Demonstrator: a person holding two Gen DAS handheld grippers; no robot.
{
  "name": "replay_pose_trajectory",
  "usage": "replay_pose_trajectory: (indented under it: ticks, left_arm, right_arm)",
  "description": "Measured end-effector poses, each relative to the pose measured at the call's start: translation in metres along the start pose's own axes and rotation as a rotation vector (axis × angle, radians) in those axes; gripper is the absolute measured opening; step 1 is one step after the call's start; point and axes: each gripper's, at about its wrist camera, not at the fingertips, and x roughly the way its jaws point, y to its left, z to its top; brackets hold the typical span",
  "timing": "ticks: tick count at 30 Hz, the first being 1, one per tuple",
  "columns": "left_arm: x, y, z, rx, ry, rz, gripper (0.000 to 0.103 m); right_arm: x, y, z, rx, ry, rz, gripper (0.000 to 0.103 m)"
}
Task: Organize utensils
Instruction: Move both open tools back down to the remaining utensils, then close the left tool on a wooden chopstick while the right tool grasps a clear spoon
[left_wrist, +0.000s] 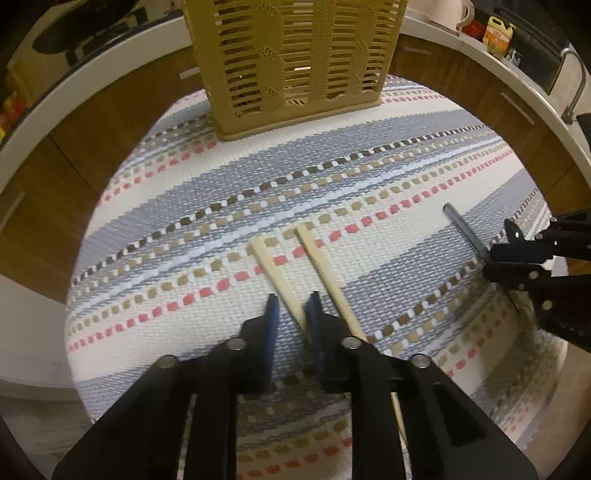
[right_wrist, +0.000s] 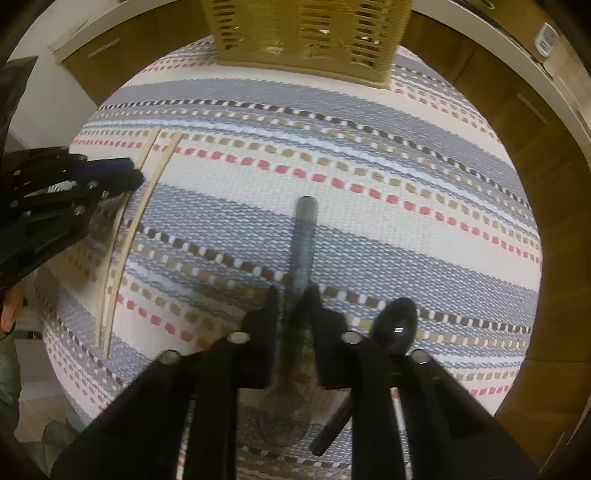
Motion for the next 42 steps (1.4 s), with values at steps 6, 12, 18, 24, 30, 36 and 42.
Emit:
replay_pose_trajectory:
  ticks: [6,12,18,24,30,36,42]
  left_arm:
    - [0.001,0.006,0.002,-0.035,-0.014,-0.060,0.004]
    - [-0.003,0.025,0.009,-0.101,-0.025,-0.130,0.004]
    - [-0.002,0.048,0.019,-0.163,-0.022,-0.162,0.004]
    - [0.006,0.073,0.031,-0.243,-0.019,-0.172,0.004]
    - [0.013,0.089,0.035,-0.301,-0.015,-0.154,0.005]
    - [0.007,0.090,0.026,-0.249,0.032,-0.175,0.024]
    - [0.004,0.064,0.016,-0.122,0.094,-0.128,0.025]
  right_arm:
    - [-0.001,-0.005,0.005,0.031,-0.008,0.046,0.010]
    - [-0.016,-0.020,0.025,0.085,-0.077,0.082,0.010]
    - [-0.002,-0.041,0.047,0.118,-0.077,0.024,0.010]
    - [0.017,-0.059,0.066,0.173,-0.050,0.029,0.011]
    - [0.018,-0.069,0.067,0.201,-0.015,0.077,0.017]
    - [0.018,-0.070,0.063,0.194,0.014,0.099,0.030]
    - [0.021,-0.055,0.057,0.147,0.022,0.045,0.030]
